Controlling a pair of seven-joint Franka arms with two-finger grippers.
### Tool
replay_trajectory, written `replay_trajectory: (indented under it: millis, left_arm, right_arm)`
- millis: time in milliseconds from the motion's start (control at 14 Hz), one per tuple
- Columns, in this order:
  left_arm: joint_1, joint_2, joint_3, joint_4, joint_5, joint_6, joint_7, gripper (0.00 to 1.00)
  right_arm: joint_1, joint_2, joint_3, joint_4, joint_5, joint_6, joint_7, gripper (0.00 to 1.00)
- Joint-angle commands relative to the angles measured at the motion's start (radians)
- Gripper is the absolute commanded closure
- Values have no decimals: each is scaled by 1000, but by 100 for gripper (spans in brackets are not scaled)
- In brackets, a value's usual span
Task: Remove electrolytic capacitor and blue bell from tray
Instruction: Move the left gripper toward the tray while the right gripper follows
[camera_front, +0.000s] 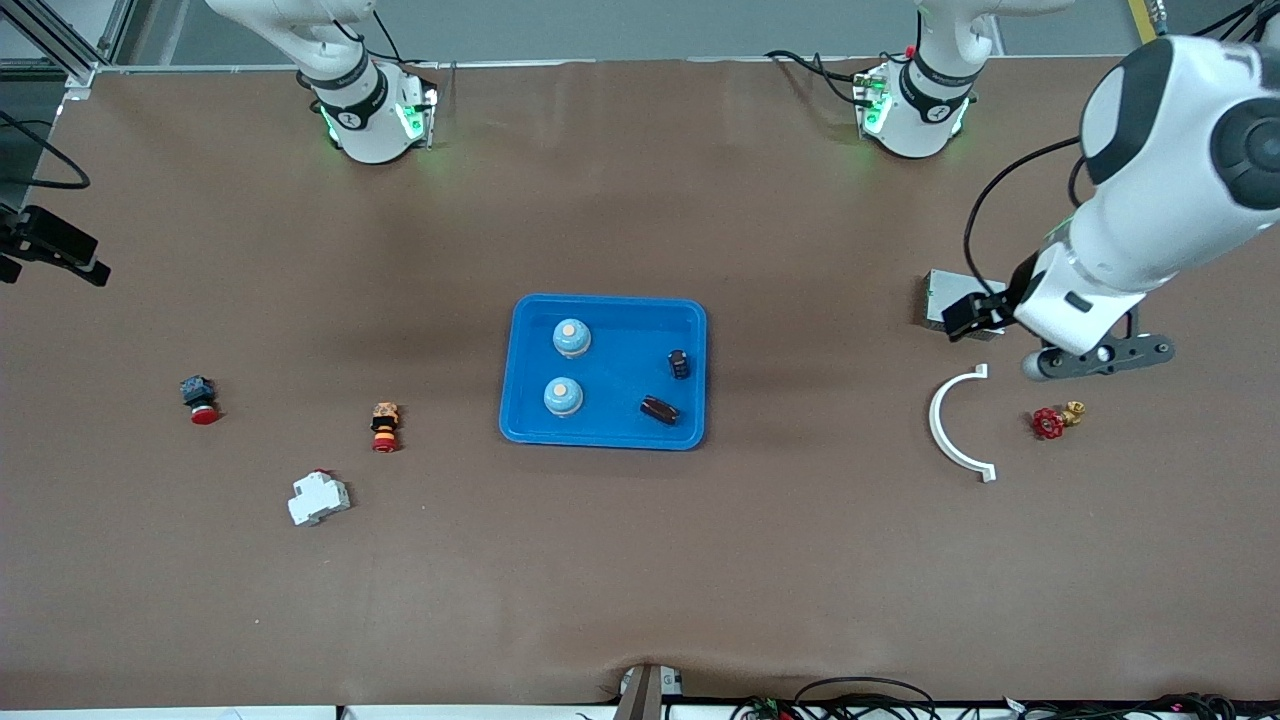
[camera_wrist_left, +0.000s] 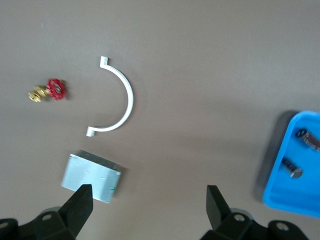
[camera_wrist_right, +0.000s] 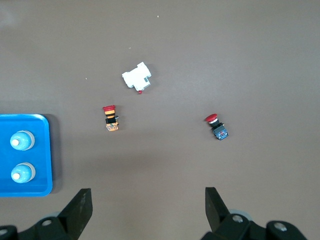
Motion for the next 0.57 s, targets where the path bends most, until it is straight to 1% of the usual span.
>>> replay_trajectory:
  millis: [0,143,214,356,499]
  left_arm:
    - [-55,23,-17,-7,4,22,-188,0]
    - [-92,34,-17,-31,7,40,-288,0]
    - [-100,41,-20,-40,7,54,-334,0]
    - [-135,78,-23,-40,4,68,-419,0]
    - [-166,119,-23,-40,1,111,-521,0]
  right_arm:
    - [-4,-9,0,-5,11,-4,2,0]
    - [-4,-9,0,-8,11,-2,2,0]
    - [-3,-9,0,-27,11,4,5,0]
    - [-1,-19,0,-112,12,79,12,0]
    - [2,-26,2,-189,18,132,14,0]
